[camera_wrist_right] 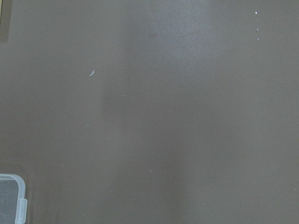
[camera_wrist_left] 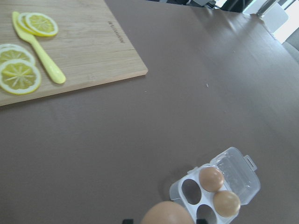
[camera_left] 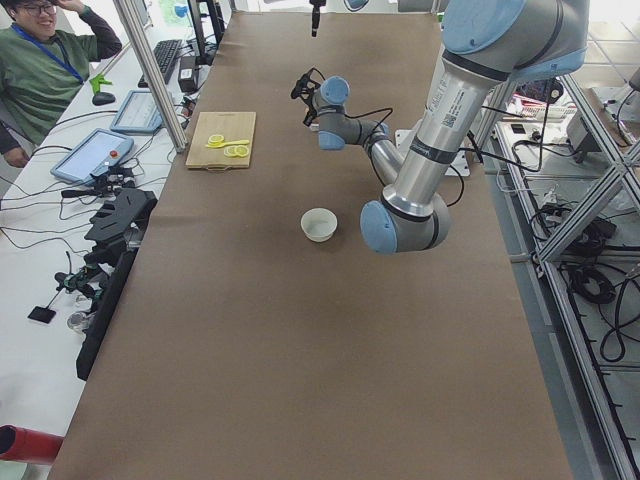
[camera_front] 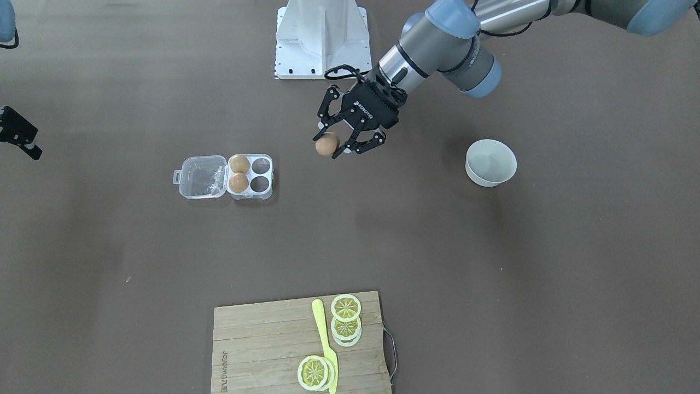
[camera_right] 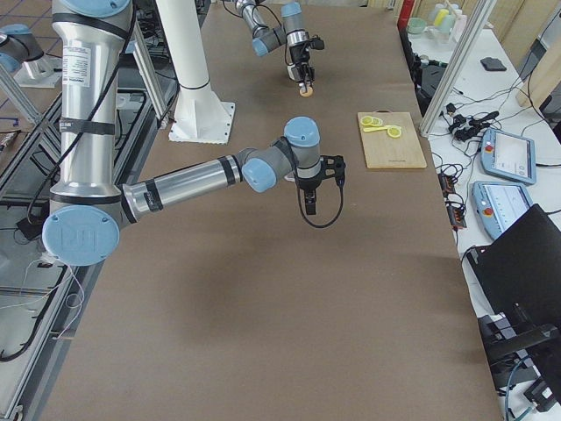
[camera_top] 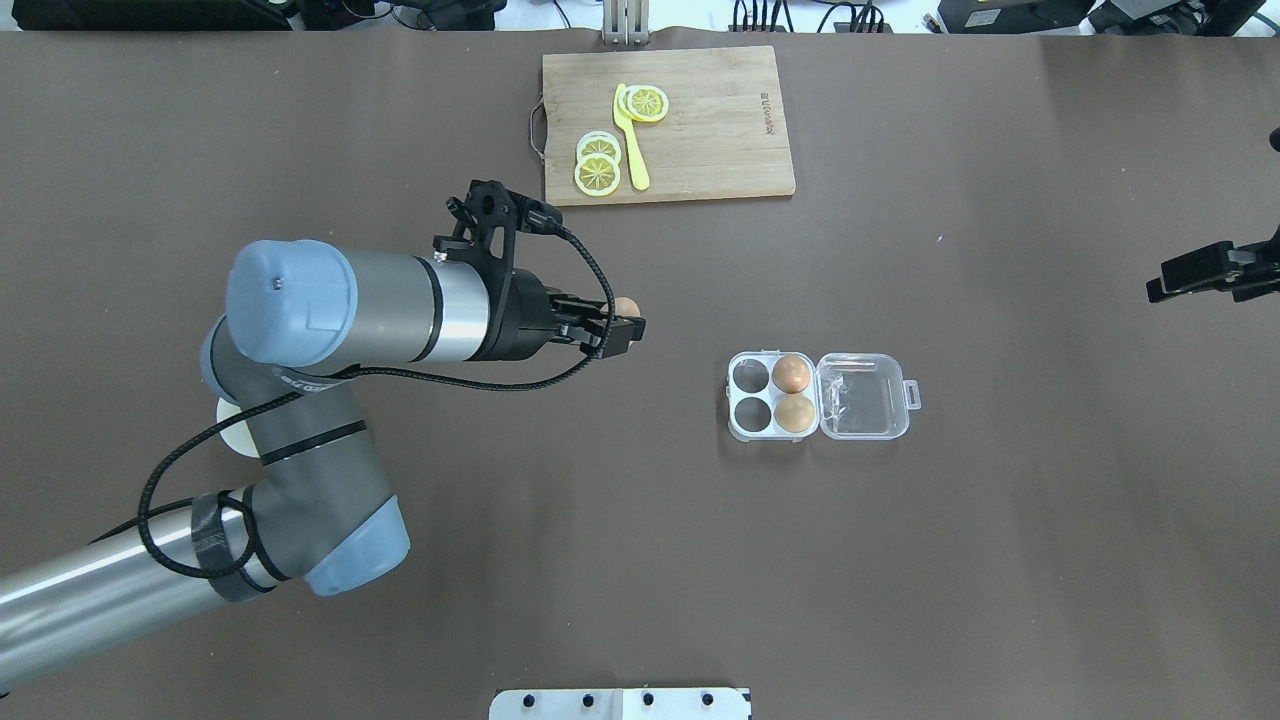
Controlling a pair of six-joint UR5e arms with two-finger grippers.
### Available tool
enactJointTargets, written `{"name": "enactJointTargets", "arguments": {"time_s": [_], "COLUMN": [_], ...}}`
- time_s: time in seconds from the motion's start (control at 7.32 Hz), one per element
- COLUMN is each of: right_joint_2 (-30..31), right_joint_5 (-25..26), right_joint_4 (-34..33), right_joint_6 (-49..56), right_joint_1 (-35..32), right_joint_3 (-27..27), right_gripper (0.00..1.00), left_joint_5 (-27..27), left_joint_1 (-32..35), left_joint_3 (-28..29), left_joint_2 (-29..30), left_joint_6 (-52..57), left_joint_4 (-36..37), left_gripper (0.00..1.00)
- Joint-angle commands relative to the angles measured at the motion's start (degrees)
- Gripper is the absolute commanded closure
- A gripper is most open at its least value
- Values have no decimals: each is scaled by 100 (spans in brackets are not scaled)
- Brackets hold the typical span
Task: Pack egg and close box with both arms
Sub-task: 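Lift the egg with the left gripper and carry it to the egg box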
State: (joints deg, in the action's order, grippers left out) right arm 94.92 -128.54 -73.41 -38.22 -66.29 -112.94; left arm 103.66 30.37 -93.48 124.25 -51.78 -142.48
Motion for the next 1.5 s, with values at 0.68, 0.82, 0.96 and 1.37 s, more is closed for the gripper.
{"name": "enactJointTargets", "arguments": {"time_s": [0.68,0.82,0.96,1.37], "right_joint_2": [-149,-280,-481,-1195], "right_joint_5": [-655,-437,-330,267], "right_joint_4": [-51,-59,-181,-1105], "right_joint_6": [-1441,-1669,-1906,-1988], "right_joint_1": [431,624,791,1143], "right_joint_3": [377,412,465,457], "right_gripper": [0,0,0,0], "left_joint_5": [-827,-882,-892,-953], "left_joint_1": [-865,-901,-954,-945], "left_joint_3": [2183,2429,2475,2545], "left_joint_2": [1285,1399,1409,1400], "left_joint_6": [2284,2521,2532,2664], "left_joint_4": [-1730,-1730,-1722,-1713], "left_gripper": [100,100,100,100]}}
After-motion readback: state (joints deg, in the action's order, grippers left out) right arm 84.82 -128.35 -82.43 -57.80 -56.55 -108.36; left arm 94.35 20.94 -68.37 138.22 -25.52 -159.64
